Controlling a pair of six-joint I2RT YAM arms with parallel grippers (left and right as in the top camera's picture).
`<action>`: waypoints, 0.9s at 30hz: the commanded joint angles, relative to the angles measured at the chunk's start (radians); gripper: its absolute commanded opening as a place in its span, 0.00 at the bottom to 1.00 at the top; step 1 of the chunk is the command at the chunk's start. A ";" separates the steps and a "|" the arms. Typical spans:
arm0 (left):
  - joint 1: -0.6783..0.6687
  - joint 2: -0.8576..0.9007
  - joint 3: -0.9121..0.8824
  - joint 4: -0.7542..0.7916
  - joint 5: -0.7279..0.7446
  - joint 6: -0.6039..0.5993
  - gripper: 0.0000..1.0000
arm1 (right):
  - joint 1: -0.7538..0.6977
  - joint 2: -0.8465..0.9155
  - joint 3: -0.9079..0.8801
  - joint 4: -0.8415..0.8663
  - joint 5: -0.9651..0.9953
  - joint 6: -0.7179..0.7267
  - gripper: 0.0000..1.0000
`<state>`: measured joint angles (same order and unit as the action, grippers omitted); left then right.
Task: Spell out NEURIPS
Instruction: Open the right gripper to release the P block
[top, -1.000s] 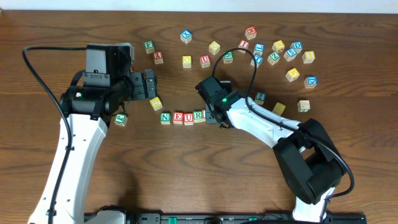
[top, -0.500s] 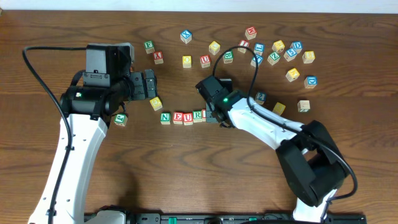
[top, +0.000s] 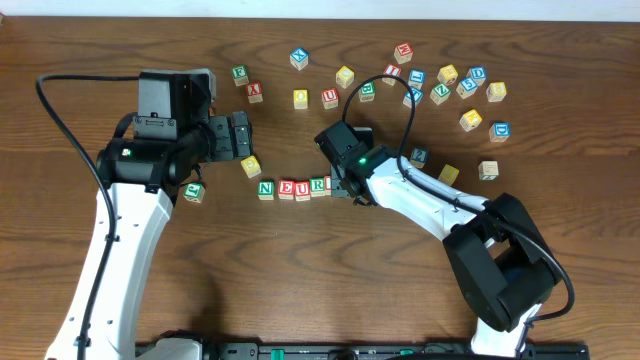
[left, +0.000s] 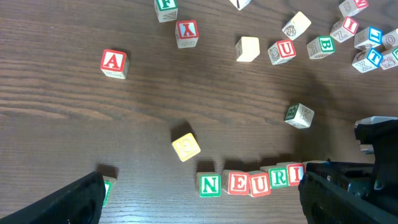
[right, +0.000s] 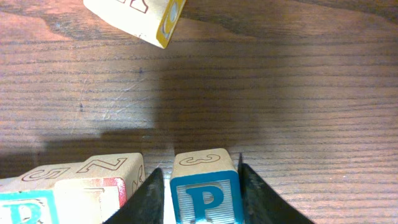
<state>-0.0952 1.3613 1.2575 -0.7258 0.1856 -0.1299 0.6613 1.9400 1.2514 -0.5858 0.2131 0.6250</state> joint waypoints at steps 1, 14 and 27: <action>0.002 -0.009 0.023 0.000 0.006 0.006 0.98 | 0.007 -0.004 -0.006 -0.001 0.006 0.006 0.34; 0.002 -0.009 0.023 0.000 0.006 0.006 0.98 | 0.007 -0.004 -0.006 -0.001 0.006 0.006 0.36; 0.002 -0.009 0.023 0.000 0.006 0.006 0.98 | 0.007 -0.004 -0.006 -0.001 0.006 0.006 0.18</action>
<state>-0.0952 1.3613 1.2575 -0.7258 0.1856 -0.1299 0.6617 1.9366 1.2503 -0.5854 0.2134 0.6231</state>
